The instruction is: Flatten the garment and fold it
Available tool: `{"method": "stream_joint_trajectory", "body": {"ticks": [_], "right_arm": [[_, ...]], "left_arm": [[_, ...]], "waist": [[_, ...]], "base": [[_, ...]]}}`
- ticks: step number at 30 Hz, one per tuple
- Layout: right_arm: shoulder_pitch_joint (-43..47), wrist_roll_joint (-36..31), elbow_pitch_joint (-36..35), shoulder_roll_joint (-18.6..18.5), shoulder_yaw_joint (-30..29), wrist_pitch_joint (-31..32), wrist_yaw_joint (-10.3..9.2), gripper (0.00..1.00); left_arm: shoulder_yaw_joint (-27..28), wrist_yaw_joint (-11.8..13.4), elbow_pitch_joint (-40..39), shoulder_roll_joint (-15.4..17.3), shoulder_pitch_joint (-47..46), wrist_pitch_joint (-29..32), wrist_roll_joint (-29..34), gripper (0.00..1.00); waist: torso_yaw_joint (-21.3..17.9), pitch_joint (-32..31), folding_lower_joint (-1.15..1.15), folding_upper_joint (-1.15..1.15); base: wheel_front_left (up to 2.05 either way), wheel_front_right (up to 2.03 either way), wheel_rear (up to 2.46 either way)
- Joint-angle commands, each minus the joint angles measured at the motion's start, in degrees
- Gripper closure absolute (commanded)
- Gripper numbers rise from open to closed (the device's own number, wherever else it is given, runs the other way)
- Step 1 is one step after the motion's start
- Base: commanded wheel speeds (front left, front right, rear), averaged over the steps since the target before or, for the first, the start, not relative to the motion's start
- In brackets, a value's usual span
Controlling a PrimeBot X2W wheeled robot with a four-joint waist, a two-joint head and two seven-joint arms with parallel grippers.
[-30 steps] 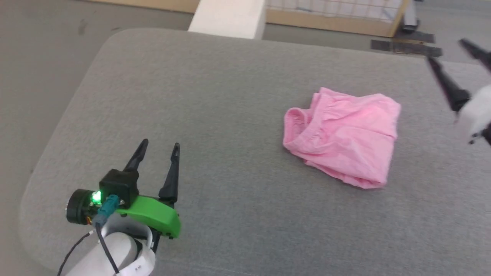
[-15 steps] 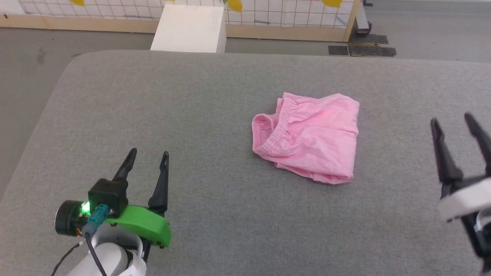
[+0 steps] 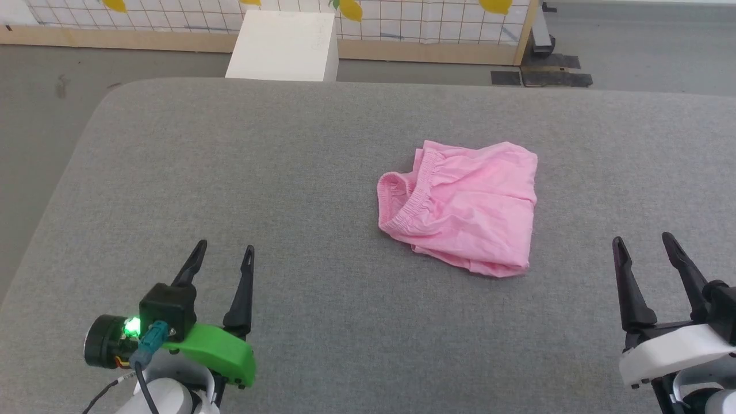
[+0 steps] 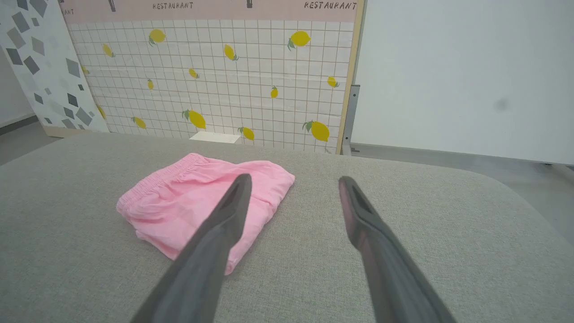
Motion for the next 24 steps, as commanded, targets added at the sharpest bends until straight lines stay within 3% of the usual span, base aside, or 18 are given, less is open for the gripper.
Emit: {"method": "stream_joint_trajectory", "body": {"ticks": [1, 8, 12, 19, 24], "right_arm": [[0.6, -0.4, -0.4, 0.3, -0.1, 0.2, -0.09, 0.0], [-0.1, 0.0, -0.9, -0.8, 0.4, 2.2, -0.09, 0.0], [-3.1, 3.8, -1.6, -3.4, 1.7, 8.2, -0.09, 0.0], [-13.8, 18.7, 1.1, -8.6, 1.7, 31.8, -0.09, 0.0], [-23.1, 26.5, 7.6, -5.0, -5.0, 49.7, -0.09, 0.0]], "left_arm": [[0.0, 0.3, 0.0, 0.0, 0.7, -0.4, 0.0, 0.0], [-0.6, 0.1, -0.3, -0.2, 0.1, -0.4, 0.3, 0.0], [-0.9, -0.1, -0.8, -0.5, -0.8, -0.2, 0.7, 0.0], [-1.5, -0.5, -1.3, -1.1, -2.8, -0.1, 1.4, 0.0], [-2.0, -0.9, -0.9, -1.8, -4.0, -0.3, 2.0, 0.0]], "waist": [[0.1, 0.0, 0.0, 0.0], [0.9, 1.0, 0.0, 0.0], [1.9, 3.3, 0.0, 0.0], [4.7, 9.3, 0.0, 0.0], [7.2, 12.6, 0.0, 0.0]], "base": [[0.0, 0.0, 0.0], [0.0, 0.0, 0.0], [0.0, 0.0, 0.0], [0.0, 0.0, 0.0], [0.0, 0.0, 0.0]]}}
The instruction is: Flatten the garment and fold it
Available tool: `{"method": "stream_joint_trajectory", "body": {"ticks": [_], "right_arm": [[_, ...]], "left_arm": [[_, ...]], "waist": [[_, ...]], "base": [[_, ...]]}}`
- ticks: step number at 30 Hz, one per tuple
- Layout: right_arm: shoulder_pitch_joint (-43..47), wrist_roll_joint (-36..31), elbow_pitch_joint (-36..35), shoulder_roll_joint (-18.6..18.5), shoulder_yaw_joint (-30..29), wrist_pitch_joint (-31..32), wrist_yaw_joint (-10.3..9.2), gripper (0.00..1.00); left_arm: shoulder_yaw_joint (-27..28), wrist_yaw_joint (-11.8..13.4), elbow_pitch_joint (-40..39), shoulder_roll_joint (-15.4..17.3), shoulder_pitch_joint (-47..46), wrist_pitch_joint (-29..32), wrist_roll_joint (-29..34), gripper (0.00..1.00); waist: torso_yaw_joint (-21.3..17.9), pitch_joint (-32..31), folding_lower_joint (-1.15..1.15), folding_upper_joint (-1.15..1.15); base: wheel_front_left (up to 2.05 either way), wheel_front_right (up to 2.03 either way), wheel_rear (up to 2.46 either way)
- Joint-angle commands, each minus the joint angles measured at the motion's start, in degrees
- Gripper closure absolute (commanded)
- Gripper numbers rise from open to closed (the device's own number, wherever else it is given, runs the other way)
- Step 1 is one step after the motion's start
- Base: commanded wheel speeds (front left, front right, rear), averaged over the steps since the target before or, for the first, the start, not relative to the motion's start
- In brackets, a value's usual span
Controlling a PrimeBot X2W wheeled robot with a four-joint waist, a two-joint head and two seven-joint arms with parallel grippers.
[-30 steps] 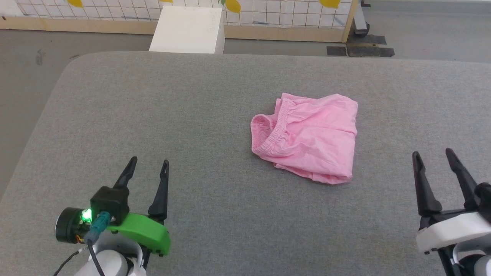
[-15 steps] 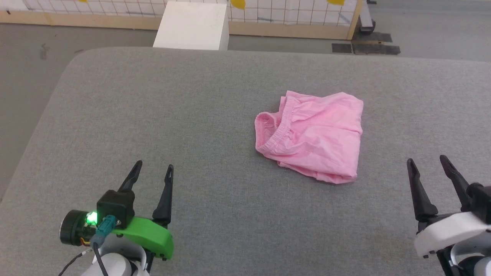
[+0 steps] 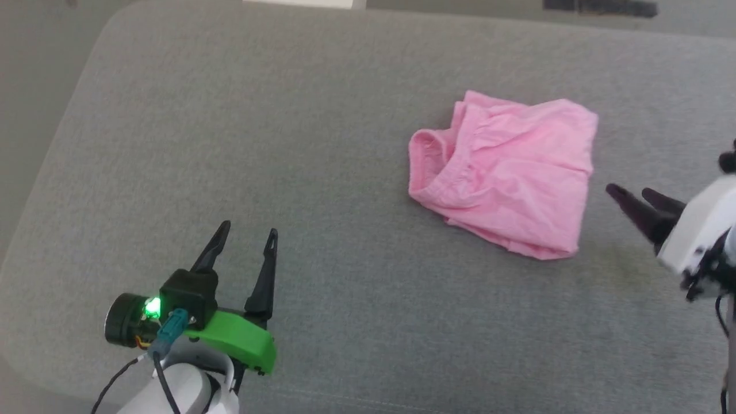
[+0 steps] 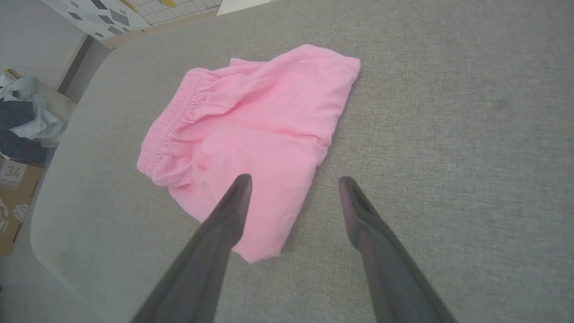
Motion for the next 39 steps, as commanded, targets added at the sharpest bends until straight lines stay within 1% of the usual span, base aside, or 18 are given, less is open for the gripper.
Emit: {"method": "stream_joint_trajectory", "body": {"ticks": [1, 2, 4, 6, 8, 14, 18, 20, 21, 22, 25, 29, 31, 33, 35, 36, 39], "right_arm": [[-2.4, 0.2, 1.7, 1.1, -2.0, 2.9, -0.09, 0.0], [-4.3, -0.4, 3.8, 2.4, -4.4, 6.0, -0.09, 0.0], [-7.7, -2.7, 6.3, 4.4, -7.9, 10.1, -0.09, 0.0], [-10.7, -5.0, 8.5, 6.5, -11.4, 13.0, -0.09, 0.0], [-13.3, -8.0, 10.0, 7.9, -13.8, 15.3, -0.09, 0.0], [-16.4, -15.0, 13.2, 9.0, -15.4, 16.1, -0.09, 0.0], [-16.5, -17.7, 15.3, 9.4, -14.6, 15.8, -0.09, 0.0], [-15.9, -18.6, 16.0, 9.5, -13.2, 15.4, -0.09, 0.0], [-15.6, -18.8, 16.2, 9.5, -12.8, 15.0, -0.09, 0.56], [-15.3, -19.0, 16.3, 9.5, -12.3, 14.3, -0.09, 1.0], [-14.7, -18.9, 16.4, 9.0, -10.8, 12.5, -0.09, 1.0], [-13.7, -17.8, 15.4, 5.9, -5.5, 9.1, -0.09, 1.0], [-13.2, -16.2, 14.4, 3.4, -1.9, 7.4, -0.09, 1.0], [-12.4, -14.2, 12.6, -0.2, 3.5, 6.0, -0.09, 1.0], [-11.5, -11.1, 10.1, -4.7, 9.3, 5.2, -0.09, 1.0], [-10.9, -9.2, 8.4, -7.8, 12.6, 5.0, -0.09, 1.0], [-9.7, -4.3, 4.2, -16.3, 19.1, 4.7, -0.09, 1.0]], "left_arm": [[-0.1, -0.4, 0.2, -0.4, -1.1, -0.4, 0.7, 0.0], [-0.2, -0.6, 0.3, -0.6, -1.4, -0.4, 0.8, 0.0], [-0.5, -0.9, 0.5, -1.1, -2.1, -0.6, 1.0, 0.0], [-0.6, -1.0, 0.8, -1.7, -2.6, -0.7, 1.2, 0.0], [-0.8, -1.1, 1.1, -2.3, -3.0, -0.8, 1.4, 0.0], [-0.9, -1.4, 2.0, -3.8, -3.5, -1.2, 1.8, 0.0], [-0.7, -1.6, 2.4, -4.3, -3.5, -1.4, 2.1, 0.0], [-0.6, -1.8, 2.7, -4.6, -3.6, -1.5, 2.2, 0.0], [-0.5, -1.9, 2.9, -4.7, -3.6, -1.5, 2.2, 0.0], [-0.4, -2.0, 3.0, -4.8, -3.6, -1.6, 2.3, 0.0], [-0.2, -2.1, 3.4, -5.1, -3.7, -1.6, 2.4, 0.0], [0.3, -2.3, 3.9, -5.1, -3.5, -1.7, 2.4, 0.0], [0.4, -2.4, 4.1, -4.9, -3.3, -1.7, 2.4, 0.0], [0.5, -2.6, 4.2, -4.7, -3.1, -1.7, 2.3, 0.0], [0.6, -2.6, 4.2, -4.5, -2.8, -1.7, 2.2, 0.0], [0.7, -2.6, 4.2, -4.4, -2.6, -1.7, 2.1, 0.0], [0.9, -2.5, 3.8, -3.9, -2.2, -1.7, 1.9, 0.0]], "waist": [[3.4, 3.5, 0.0, 0.0], [4.0, 4.0, 0.0, 0.0], [5.2, 5.0, 0.0, 0.0], [6.3, 5.8, 0.0, 0.0], [7.4, 6.5, 0.0, 0.0], [9.5, 8.0, 0.0, 0.0], [10.3, 8.4, 0.0, 0.0], [10.6, 8.6, 0.0, 0.0], [10.7, 8.6, 0.0, 0.0], [10.8, 8.5, 0.0, 0.0], [10.7, 8.2, 0.0, 0.0], [9.4, 6.9, 0.0, 0.0], [8.4, 6.0, 0.0, 0.0], [6.9, 5.1, 0.0, 0.0], [5.3, 4.4, 0.0, 0.0], [4.5, 4.2, 0.0, 0.0], [1.9, 4.0, 0.0, 0.0]], "base": [[0.0, 0.0, 0.0], [0.0, 0.0, 0.0], [0.0, 0.0, 0.0], [0.0, 0.0, 0.0], [0.0, 0.0, 0.0], [0.0, 0.0, 0.0], [0.0, 0.0, 0.0], [0.0, 0.0, 0.0], [0.0, 0.0, 0.0], [0.0, 0.0, 0.0], [0.0, 0.0, 0.0], [0.0, 0.0, 0.0], [0.0, 0.0, 0.0], [0.0, 0.0, 0.0], [0.0, 0.0, 0.0], [0.0, 0.0, 0.0], [0.0, 0.0, 0.0]]}}
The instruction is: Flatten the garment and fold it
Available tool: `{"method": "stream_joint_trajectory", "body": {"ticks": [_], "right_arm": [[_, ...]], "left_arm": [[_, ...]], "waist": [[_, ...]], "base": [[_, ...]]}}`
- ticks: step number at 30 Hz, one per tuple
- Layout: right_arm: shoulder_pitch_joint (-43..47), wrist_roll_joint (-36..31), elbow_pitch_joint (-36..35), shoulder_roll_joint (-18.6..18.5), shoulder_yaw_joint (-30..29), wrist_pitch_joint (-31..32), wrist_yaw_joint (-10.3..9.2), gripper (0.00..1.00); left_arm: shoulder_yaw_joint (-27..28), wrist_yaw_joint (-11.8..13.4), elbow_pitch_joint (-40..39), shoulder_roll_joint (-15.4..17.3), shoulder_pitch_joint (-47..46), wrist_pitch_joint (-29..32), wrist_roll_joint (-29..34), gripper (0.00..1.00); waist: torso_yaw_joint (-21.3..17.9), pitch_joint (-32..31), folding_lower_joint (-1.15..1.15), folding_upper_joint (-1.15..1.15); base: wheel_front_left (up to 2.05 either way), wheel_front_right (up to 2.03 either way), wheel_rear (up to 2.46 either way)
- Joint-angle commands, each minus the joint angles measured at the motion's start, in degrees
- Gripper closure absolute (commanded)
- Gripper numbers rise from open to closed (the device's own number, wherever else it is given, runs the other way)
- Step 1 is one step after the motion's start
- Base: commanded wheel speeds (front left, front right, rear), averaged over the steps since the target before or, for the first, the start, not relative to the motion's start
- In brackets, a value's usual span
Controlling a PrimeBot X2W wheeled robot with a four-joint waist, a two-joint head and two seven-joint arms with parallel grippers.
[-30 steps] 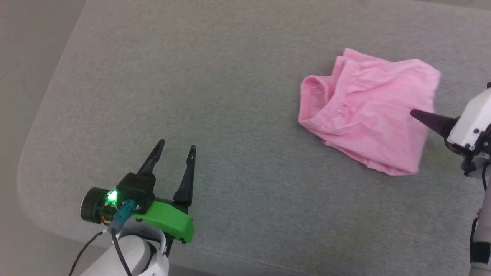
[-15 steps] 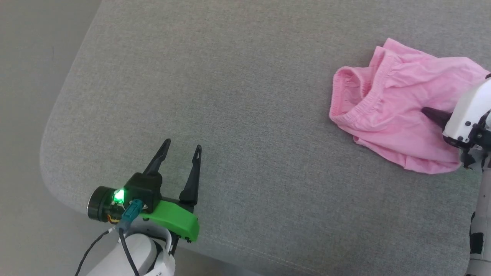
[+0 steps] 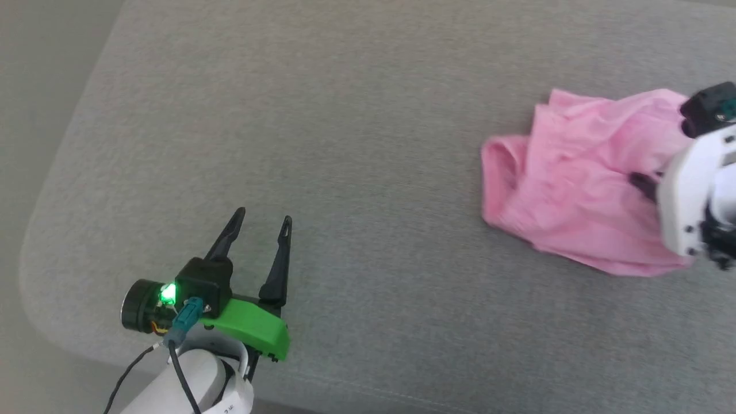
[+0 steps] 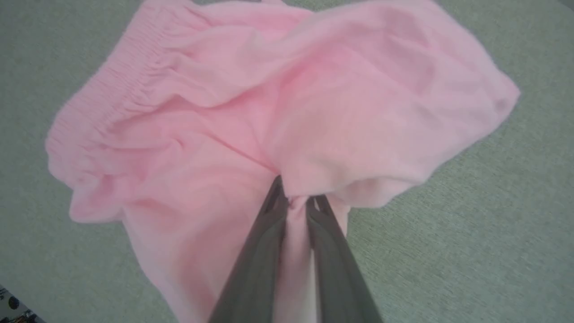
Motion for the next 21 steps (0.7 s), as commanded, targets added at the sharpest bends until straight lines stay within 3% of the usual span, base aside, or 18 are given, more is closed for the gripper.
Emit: {"method": "stream_joint_trajectory", "body": {"ticks": [1, 7, 12, 16, 21], "right_arm": [[0.8, 1.7, -1.6, -3.7, 1.6, -0.4, -0.09, 1.0], [2.4, 5.6, -5.1, -21.3, 8.5, -4.8, -0.09, 1.0], [4.1, 5.7, -2.1, -31.8, 10.9, -11.8, -0.09, 1.0], [5.2, 4.9, 4.5, -36.1, 9.9, -18.2, -0.09, 1.0], [6.8, 3.1, 14.3, -38.1, 6.7, -25.0, -0.09, 1.0]], "left_arm": [[0.2, 0.0, -0.2, 0.5, 0.3, -0.4, -0.3, 0.0], [0.4, 0.1, -1.6, 0.9, -0.1, -0.3, -0.2, 0.0], [0.3, 0.0, -2.6, 0.9, -1.6, -0.2, 0.3, 0.0], [0.3, -0.2, -3.1, 0.9, -2.5, -0.2, 0.6, 0.0], [0.4, -0.2, -3.7, 1.3, -3.1, -0.2, 1.0, 0.0]], "waist": [[-4.0, -0.9, 0.0, 0.0], [-7.7, 1.9, 0.0, 0.0], [-8.5, 5.5, 0.0, 0.0], [-8.0, 8.1, 0.0, 0.0], [-6.8, 10.5, 0.0, 0.0]], "base": [[0.0, 0.0, 0.0], [0.0, 0.0, 0.0], [0.0, 0.0, 0.0], [0.0, 0.0, 0.0], [0.0, 0.0, 0.0]]}}
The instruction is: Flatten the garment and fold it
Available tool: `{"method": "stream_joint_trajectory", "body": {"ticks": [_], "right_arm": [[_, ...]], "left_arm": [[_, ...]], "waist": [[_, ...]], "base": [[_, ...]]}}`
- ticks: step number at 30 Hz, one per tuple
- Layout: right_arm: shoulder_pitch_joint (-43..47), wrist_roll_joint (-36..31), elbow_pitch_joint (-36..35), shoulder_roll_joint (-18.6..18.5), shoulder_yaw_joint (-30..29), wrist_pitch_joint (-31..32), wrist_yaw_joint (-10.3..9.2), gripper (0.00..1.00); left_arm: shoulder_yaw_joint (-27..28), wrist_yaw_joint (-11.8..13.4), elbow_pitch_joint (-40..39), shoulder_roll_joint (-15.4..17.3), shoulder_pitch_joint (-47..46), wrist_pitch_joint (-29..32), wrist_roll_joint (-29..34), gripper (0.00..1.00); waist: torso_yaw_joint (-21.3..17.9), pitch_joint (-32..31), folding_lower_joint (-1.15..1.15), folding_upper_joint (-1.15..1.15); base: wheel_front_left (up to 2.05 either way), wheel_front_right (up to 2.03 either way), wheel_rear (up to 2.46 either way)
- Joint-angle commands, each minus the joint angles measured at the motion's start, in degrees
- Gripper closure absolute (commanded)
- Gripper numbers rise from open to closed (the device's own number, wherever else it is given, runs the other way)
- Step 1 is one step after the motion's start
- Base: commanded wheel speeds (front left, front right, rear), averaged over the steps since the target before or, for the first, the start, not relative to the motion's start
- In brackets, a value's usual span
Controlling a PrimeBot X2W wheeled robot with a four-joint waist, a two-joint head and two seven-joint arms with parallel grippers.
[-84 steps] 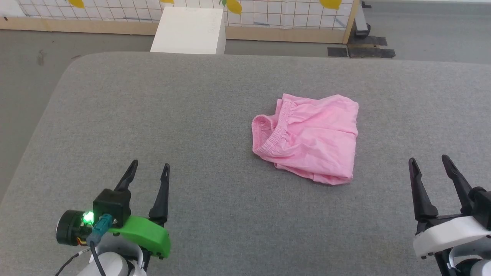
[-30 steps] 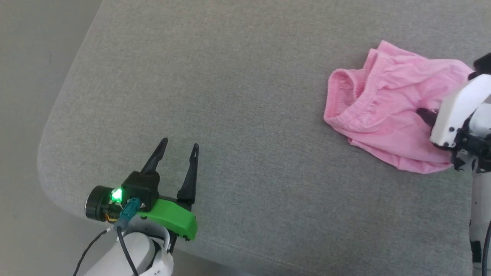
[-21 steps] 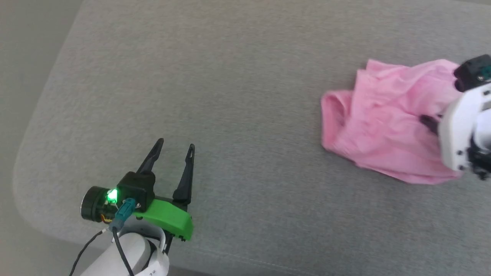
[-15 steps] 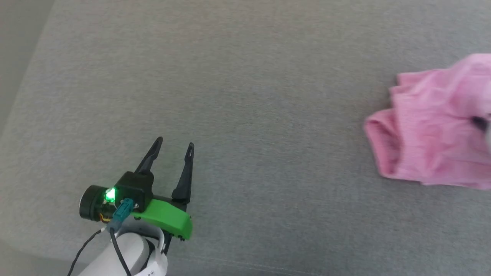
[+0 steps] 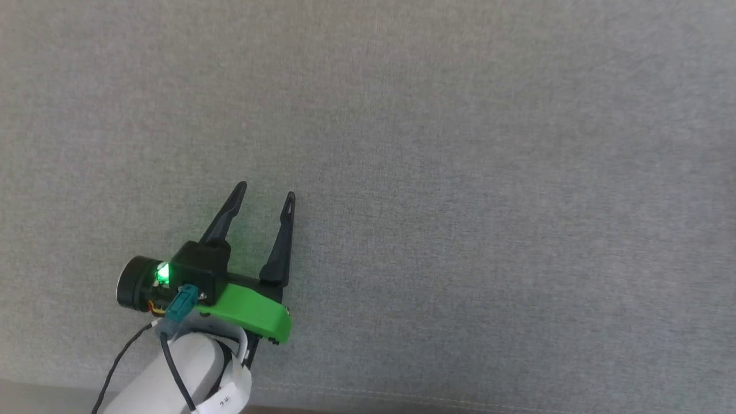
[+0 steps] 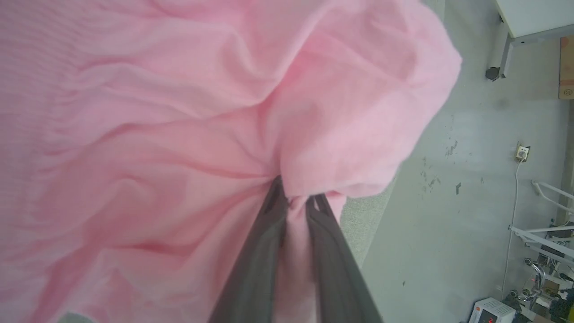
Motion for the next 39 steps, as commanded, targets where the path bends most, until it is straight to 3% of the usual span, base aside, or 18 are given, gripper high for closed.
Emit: {"method": "stream_joint_trajectory", "body": {"ticks": [1, 9, 14, 15, 16, 22, 29, 35, 39], "right_arm": [[1.3, -1.1, 2.5, -0.5, -1.0, -2.1, -0.1, 1.0], [1.8, -6.0, 14.4, -0.9, -6.0, -10.5, -0.1, 1.0], [0.4, -8.4, 18.6, 0.6, -7.5, -12.5, -0.1, 1.0], [0.0, -9.1, 19.1, 1.1, -7.7, -13.0, -0.1, 0.27], [-0.5, -9.5, 19.5, 1.5, -7.8, -13.2, -0.1, 0.0], [-4.1, -11.9, 17.5, 3.3, -5.5, -14.1, -0.1, 0.0], [-12.0, -9.6, 9.8, 7.4, -0.8, -16.6, -0.1, 0.0], [-16.7, -6.8, 4.9, 13.6, 1.8, -23.4, -0.1, 0.0], [-17.0, -4.9, 2.8, 19.0, 0.6, -28.1, -0.1, 0.0]], "left_arm": [[0.3, -0.2, -0.3, 0.6, -0.9, -0.2, 0.4, 0.0], [0.7, -0.2, -1.4, 1.7, -1.2, -0.3, 0.8, 0.0], [0.7, -0.1, -1.4, 1.8, -1.4, -0.3, 0.7, 0.0], [0.7, -0.1, -1.2, 1.7, -1.4, -0.3, 0.7, 0.0], [0.7, 0.0, -1.0, 1.6, -1.3, -0.3, 0.6, 0.0], [0.8, -0.1, 1.0, 1.3, -0.1, -0.3, -0.3, 0.0], [1.8, -0.3, 3.0, 1.3, 1.5, -0.4, -1.7, 0.0], [3.3, 0.6, 3.1, 1.9, 3.0, 0.0, -3.4, 0.0], [3.8, 1.3, 2.3, 3.0, 3.9, 0.7, -3.8, 0.0]], "waist": [[1.0, 2.5, 0.0, -0.01], [2.1, 5.0, 0.0, -0.01], [2.3, 4.9, 0.0, -0.01], [2.3, 4.5, 0.0, -0.01], [2.2, 4.0, 0.0, -0.01], [0.7, -1.1, 0.0, -0.01], [-1.4, -10.5, 0.0, -0.01], [-2.6, -16.8, 0.0, -0.01], [-2.9, -19.6, 0.0, -0.01]], "base": [[0.0, 0.0, 0.0], [0.0, 0.0, 0.0], [0.0, 0.0, 0.0], [0.0, 0.0, 0.0], [0.0, 0.0, 0.0], [0.0, 0.0, 0.0], [0.0, 0.0, 0.0], [0.0, 0.0, 0.0], [0.0, 0.0, 0.0]]}}
